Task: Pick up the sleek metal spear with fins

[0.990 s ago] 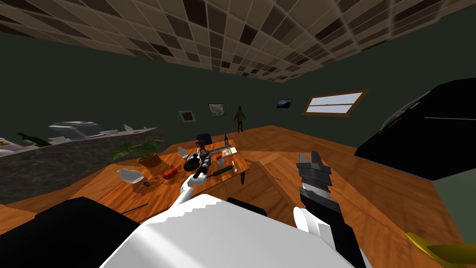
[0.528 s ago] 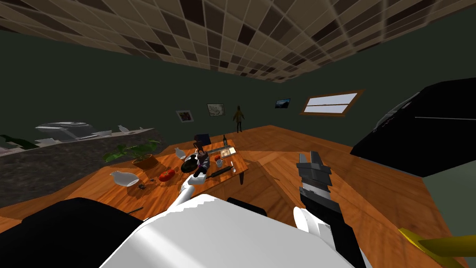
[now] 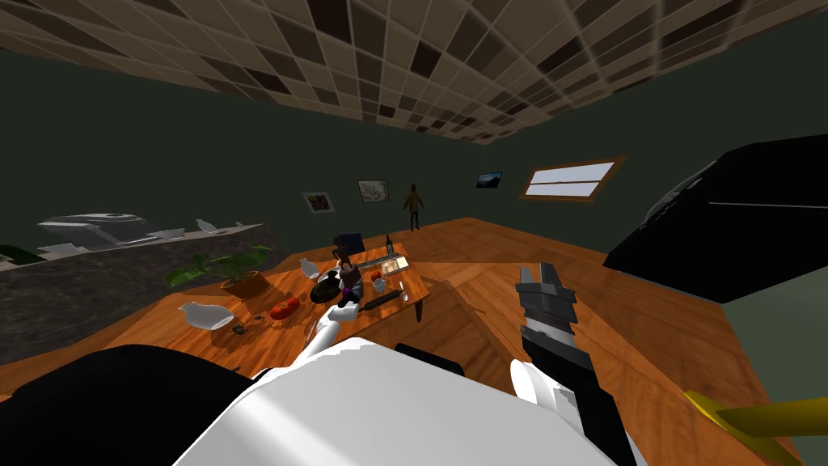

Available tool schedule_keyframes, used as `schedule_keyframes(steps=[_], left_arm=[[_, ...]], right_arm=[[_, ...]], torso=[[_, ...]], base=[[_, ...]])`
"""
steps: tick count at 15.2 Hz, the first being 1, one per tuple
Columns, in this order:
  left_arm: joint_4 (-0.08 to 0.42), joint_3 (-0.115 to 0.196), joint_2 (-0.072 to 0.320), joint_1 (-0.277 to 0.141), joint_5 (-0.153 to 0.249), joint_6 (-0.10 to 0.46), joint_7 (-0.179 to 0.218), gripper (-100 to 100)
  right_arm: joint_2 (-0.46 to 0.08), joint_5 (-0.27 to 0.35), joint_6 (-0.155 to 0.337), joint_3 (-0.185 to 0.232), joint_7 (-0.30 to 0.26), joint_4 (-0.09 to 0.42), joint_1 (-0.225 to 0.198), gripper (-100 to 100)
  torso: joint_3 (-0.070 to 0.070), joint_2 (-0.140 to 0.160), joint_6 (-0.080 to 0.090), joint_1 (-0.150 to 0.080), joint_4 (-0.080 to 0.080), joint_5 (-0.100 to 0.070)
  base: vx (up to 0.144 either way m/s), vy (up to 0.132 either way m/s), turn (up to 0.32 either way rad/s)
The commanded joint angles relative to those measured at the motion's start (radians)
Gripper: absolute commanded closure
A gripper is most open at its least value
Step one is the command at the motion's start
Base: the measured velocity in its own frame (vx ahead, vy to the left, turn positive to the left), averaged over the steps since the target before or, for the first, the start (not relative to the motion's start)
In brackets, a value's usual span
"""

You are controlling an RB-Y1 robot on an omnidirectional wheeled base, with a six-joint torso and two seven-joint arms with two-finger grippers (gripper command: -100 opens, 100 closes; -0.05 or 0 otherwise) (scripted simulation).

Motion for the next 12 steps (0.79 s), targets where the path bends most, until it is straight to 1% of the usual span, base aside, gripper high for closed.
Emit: schedule_keyframes(steps=[1,2,3,4,5,8,9,10,11,12], left_arm=[[0.05,0.015,0.001,-0.034,0.005,0.029,0.002,-100],[0.073,0.015,0.001,-0.034,0.005,0.029,0.002,-100],[0.099,0.027,0.002,-0.059,0.01,0.059,0.004,-100],[0.118,0.027,0.002,-0.059,0.01,0.059,0.004,-100],[0.152,0.039,0.002,-0.084,0.016,0.089,0.006,-100],[0.184,0.039,0.002,-0.084,0.016,0.089,0.006,-100],[0.184,0.039,0.002,-0.084,0.016,0.089,0.006,-100],[0.222,0.051,0.002,-0.107,0.021,0.117,0.009,-100],[0.236,0.051,0.002,-0.107,0.021,0.117,0.009,-100],[0.275,0.062,0.001,-0.13,0.025,0.143,0.011,-100]], right_arm=[[0.0,0.0,0.0,0.0,0.0,0.0,0.0,0],[0.0,0.0,0.0,0.0,0.0,0.0,0.0,0],[0.0,0.0,0.0,0.0,0.0,0.0,0.0,0],[0.0,0.0,0.0,0.0,0.0,0.0,0.0,0],[0.0,0.0,0.0,0.0,0.0,0.0,0.0,0],[0.0,0.0,0.0,0.0,0.0,0.0,0.0,0],[0.0,0.0,0.0,0.0,0.0,0.0,0.0,0],[0.0,0.0,0.0,0.0,0.0,0.0,0.0,0],[0.0,0.0,0.0,0.0,0.0,0.0,0.0,0],[0.0,0.0,0.0,0.0,0.0,0.0,0.0,0]], torso=[[0.0,0.0,0.0,0.0,0.0,0.0],[0.0,0.0,0.0,0.0,0.0,0.0],[0.0,0.0,0.0,0.0,0.0,0.0],[0.0,-0.001,0.0,-0.001,0.0,0.0],[0.0,-0.001,0.0,0.0,0.0,0.0],[-0.001,-0.001,0.0,0.0,0.0,0.0],[0.0,0.0,0.0,0.0,0.0,0.0],[0.0,0.0,0.0,0.0,0.0,0.0],[0.0,0.0,0.0,0.0,0.0,0.0],[0.0,0.0,0.0,0.0,0.0,0.0]], base=[[0.011,-0.015,-0.038],[0.017,-0.017,-0.05],[0.023,-0.02,-0.057],[0.026,-0.016,-0.051],[0.028,-0.017,-0.055],[0.022,-0.01,-0.019],[0.0,0.0,0.0],[0.01,-0.005,-0.044],[0.016,-0.008,-0.05],[0.023,-0.009,-0.059]])
